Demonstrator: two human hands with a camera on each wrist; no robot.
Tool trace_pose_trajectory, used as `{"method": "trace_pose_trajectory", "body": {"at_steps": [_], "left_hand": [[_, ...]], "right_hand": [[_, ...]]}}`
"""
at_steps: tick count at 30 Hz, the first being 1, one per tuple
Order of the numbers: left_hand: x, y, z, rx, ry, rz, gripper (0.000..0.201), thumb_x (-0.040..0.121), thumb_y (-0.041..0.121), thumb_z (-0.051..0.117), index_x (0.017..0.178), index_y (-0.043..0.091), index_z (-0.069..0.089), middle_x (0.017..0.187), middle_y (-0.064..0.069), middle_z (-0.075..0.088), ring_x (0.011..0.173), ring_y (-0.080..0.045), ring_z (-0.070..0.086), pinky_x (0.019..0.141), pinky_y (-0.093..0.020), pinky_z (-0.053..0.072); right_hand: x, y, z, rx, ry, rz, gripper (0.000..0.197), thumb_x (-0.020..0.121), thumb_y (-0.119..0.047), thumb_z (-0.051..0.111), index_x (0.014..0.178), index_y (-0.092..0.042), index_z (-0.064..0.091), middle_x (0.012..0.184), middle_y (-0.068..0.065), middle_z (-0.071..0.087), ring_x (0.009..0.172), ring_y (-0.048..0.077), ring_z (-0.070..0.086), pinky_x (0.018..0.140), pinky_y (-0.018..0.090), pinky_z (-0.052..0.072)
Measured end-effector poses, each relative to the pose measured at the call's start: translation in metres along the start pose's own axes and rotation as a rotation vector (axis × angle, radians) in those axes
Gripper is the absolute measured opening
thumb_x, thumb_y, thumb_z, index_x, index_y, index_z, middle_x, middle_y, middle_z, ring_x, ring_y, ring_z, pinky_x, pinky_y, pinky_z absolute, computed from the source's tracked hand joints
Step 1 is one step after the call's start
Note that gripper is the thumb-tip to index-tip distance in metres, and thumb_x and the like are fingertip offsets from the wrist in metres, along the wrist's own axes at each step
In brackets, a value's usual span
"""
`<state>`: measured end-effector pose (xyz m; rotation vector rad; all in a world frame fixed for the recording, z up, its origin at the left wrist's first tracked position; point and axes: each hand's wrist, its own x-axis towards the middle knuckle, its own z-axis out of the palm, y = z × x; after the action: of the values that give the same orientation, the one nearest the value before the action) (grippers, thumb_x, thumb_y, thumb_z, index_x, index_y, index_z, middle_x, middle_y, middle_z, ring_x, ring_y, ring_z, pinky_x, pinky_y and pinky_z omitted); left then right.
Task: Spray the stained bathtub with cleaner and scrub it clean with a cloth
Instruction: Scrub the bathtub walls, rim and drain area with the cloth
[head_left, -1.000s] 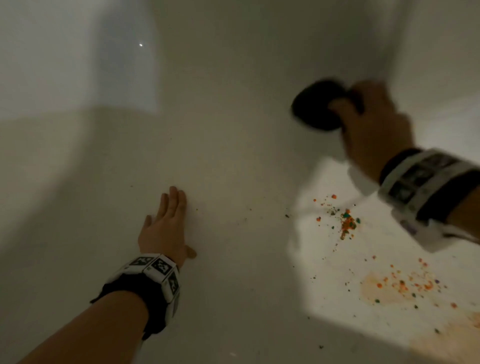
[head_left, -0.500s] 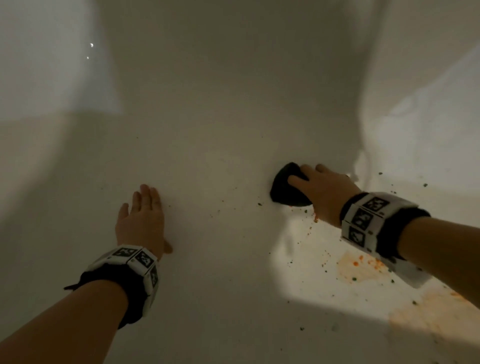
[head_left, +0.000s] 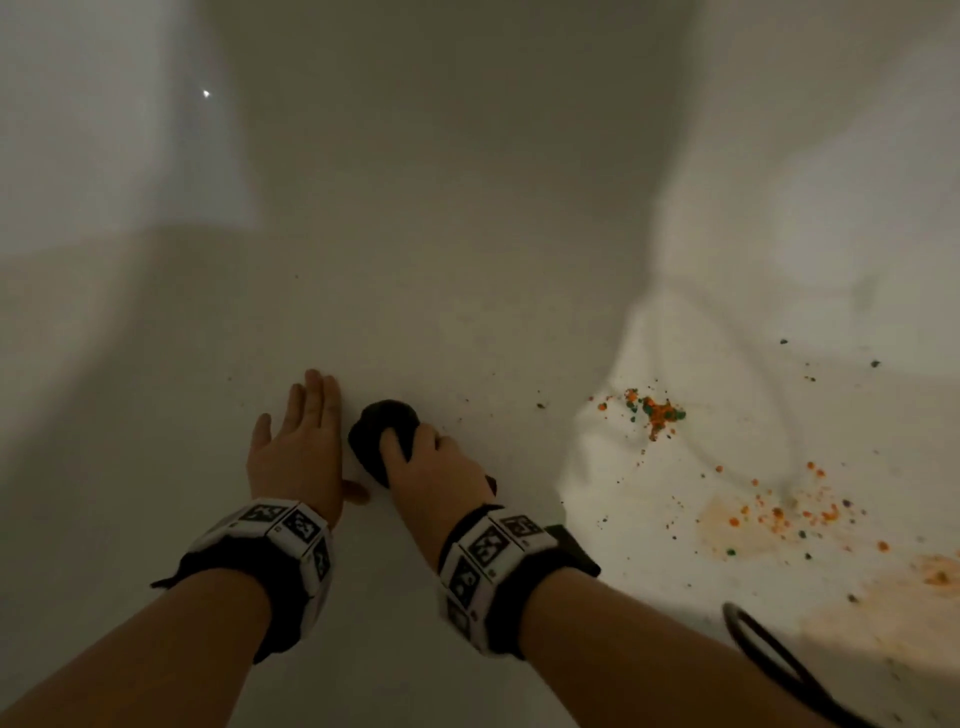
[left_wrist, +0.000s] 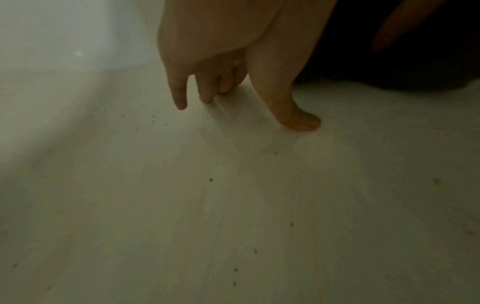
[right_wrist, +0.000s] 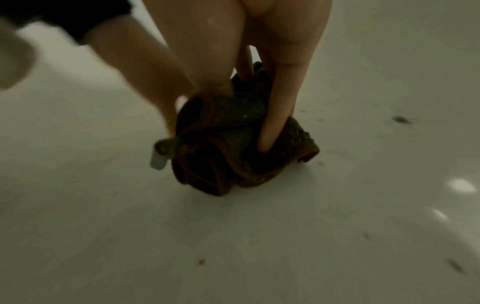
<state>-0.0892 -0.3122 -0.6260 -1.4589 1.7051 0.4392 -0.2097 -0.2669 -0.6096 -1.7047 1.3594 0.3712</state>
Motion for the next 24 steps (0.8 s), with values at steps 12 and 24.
{"method": "trace_pose_trajectory", "body": {"at_steps": [12,24], "left_hand": [[0.001,0.0,-0.004,0.041,-0.061,0.007,0.122,0.076,0.058,0.062,0.145,0.008,-0.024,0.154,-0.007,-0.025,0.146,-0.02,-0.009,0.119,-0.039,0.006],[-0.003,0.022,-0.017,0.118,-0.075,-0.024,0.121,0.077,0.053,0.066,0.145,0.001,-0.019,0.155,-0.016,-0.019,0.146,-0.026,-0.007,0.119,-0.043,0.002]], "right_hand": [[-0.049,0.15,-0.028,0.319,0.43,0.662,0.064,0.088,-0.017,0.054,0.143,-0.016,0.023,0.126,0.022,0.045,0.109,0.041,0.052,0.088,0.04,0.042],[-0.04,0.076,0.008,0.176,0.185,0.205,0.076,0.087,-0.012,0.058,0.148,-0.022,0.013,0.14,0.016,0.029,0.115,0.034,0.046,0.094,0.039,0.042]]}}
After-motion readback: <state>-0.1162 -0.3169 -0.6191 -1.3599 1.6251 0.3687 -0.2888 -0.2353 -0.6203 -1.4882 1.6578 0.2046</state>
